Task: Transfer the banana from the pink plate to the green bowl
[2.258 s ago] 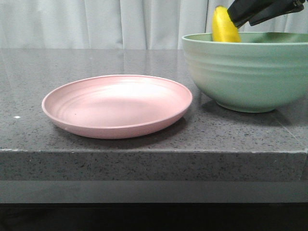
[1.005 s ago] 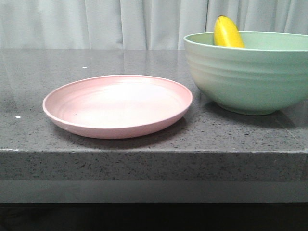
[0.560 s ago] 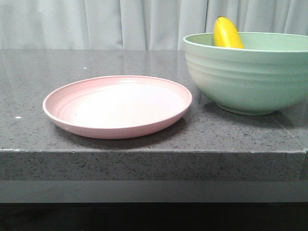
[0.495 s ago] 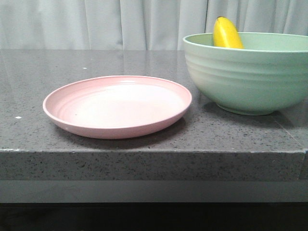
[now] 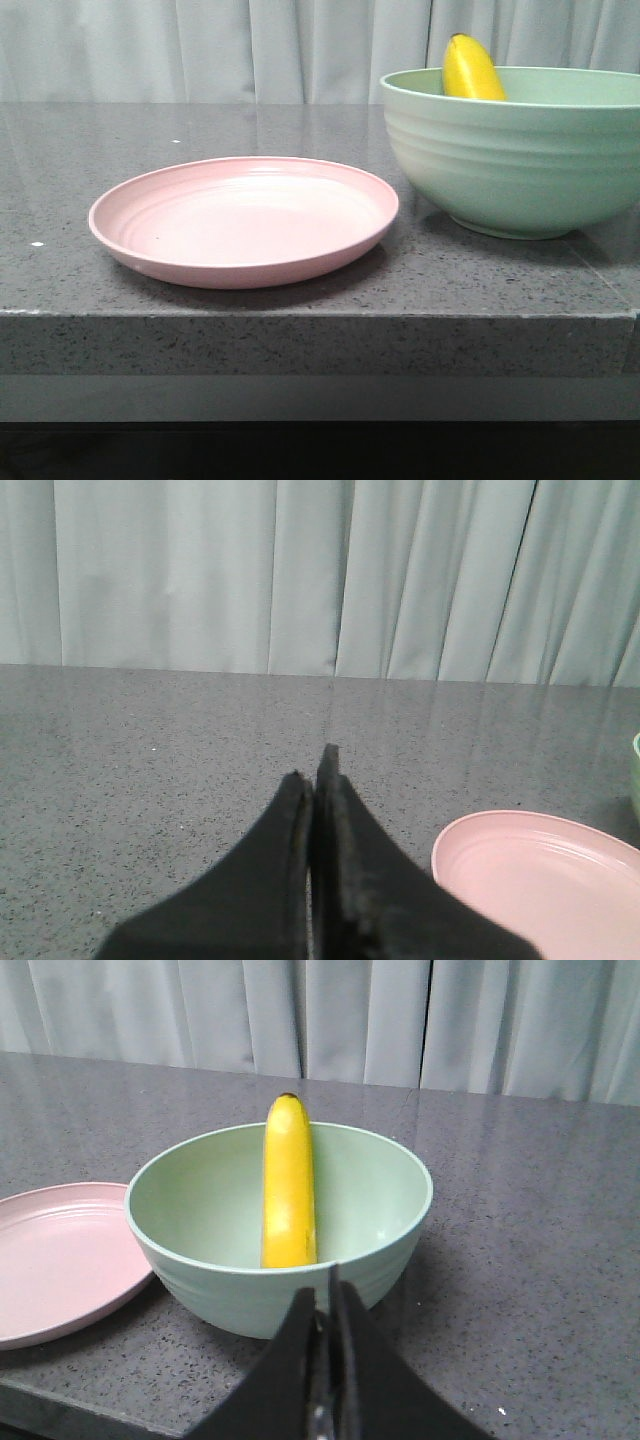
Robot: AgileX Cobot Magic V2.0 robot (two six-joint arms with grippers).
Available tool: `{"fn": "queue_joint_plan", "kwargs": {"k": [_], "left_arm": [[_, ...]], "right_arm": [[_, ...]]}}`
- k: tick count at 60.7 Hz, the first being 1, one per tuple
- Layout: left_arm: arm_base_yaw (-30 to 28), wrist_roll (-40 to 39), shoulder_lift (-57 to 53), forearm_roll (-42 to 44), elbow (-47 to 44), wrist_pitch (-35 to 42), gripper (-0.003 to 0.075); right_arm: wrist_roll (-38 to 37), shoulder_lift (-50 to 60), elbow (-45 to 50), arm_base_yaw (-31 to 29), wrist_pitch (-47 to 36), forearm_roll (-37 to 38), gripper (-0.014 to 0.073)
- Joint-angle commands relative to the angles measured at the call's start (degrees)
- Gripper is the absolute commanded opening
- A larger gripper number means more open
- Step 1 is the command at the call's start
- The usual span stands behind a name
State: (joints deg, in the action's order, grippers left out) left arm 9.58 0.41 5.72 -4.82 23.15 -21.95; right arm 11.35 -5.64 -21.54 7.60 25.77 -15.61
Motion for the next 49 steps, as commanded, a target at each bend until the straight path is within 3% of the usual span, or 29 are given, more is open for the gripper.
{"fn": "queue_joint_plan", "kwargs": {"k": [1, 40, 49], "left_arm": [[-0.1, -0.4, 0.6, -0.4, 1.4, 5.1, -0.002], [-0.1, -0.4, 0.6, -0.4, 1.4, 5.0, -0.002], [-1.2, -0.4, -2.1, 2.5, -2.7, 4.2, -0.002]], "right_arm": [[0.5, -0.6, -1.3, -0.1, -4.9, -0.8, -0.0058], [0.5, -0.6, -1.3, -0.1, -4.9, -0.8, -0.0058], [0.5, -0.6, -1.3, -0.1, -4.9, -0.8, -0.0058]]}}
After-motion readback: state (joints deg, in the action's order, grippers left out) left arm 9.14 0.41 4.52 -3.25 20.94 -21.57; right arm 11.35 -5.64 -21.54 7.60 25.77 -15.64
